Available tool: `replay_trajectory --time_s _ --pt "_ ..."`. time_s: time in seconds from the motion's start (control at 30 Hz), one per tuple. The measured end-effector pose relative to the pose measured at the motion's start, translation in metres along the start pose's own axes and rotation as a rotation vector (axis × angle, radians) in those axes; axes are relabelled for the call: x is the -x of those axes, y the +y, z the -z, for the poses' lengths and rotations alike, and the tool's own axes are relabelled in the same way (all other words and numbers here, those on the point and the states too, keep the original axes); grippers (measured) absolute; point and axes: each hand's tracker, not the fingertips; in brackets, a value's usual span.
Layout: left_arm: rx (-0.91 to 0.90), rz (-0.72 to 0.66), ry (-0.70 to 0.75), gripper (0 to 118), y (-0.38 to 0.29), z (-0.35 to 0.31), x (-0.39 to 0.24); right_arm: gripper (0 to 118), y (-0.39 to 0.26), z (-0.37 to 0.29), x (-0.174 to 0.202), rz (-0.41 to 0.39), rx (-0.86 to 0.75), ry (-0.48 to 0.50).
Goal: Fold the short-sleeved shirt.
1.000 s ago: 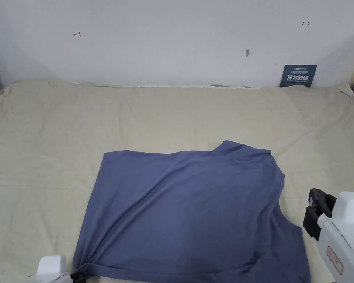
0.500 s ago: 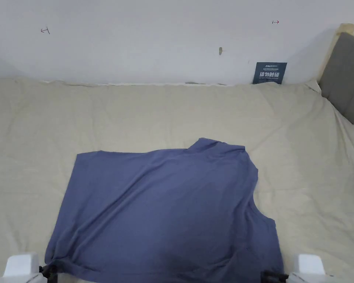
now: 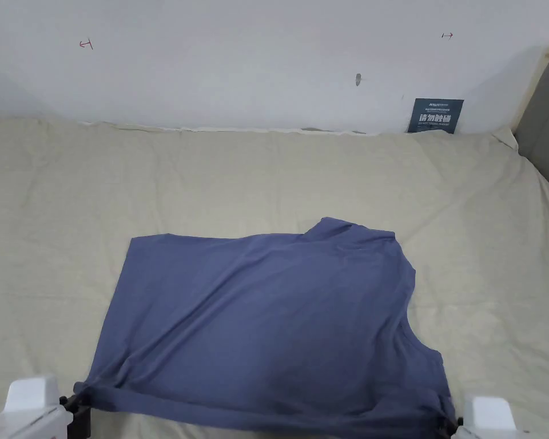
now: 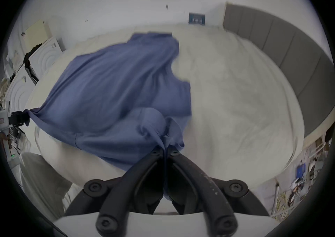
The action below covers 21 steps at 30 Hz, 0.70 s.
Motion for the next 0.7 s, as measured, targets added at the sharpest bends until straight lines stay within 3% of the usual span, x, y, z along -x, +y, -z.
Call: replay_trajectory --time_s 0.17,0.37,0.7 --pt "-0.044 0.012 0.0 5 0.044 0.016 -0.005 5 0.059 -0.004 0.013 -0.045 -0.105 -0.012" --pt "-0.041 0.026 0.036 5 0.093 0.069 -0.01 5 0.128 0.045 0.023 -0.056 -0.112 -0.009" --pt "0.142 0.018 0.095 5 0.118 0.174 -0.017 5 0.168 0.177 0.029 -0.009 0.112 -0.058"
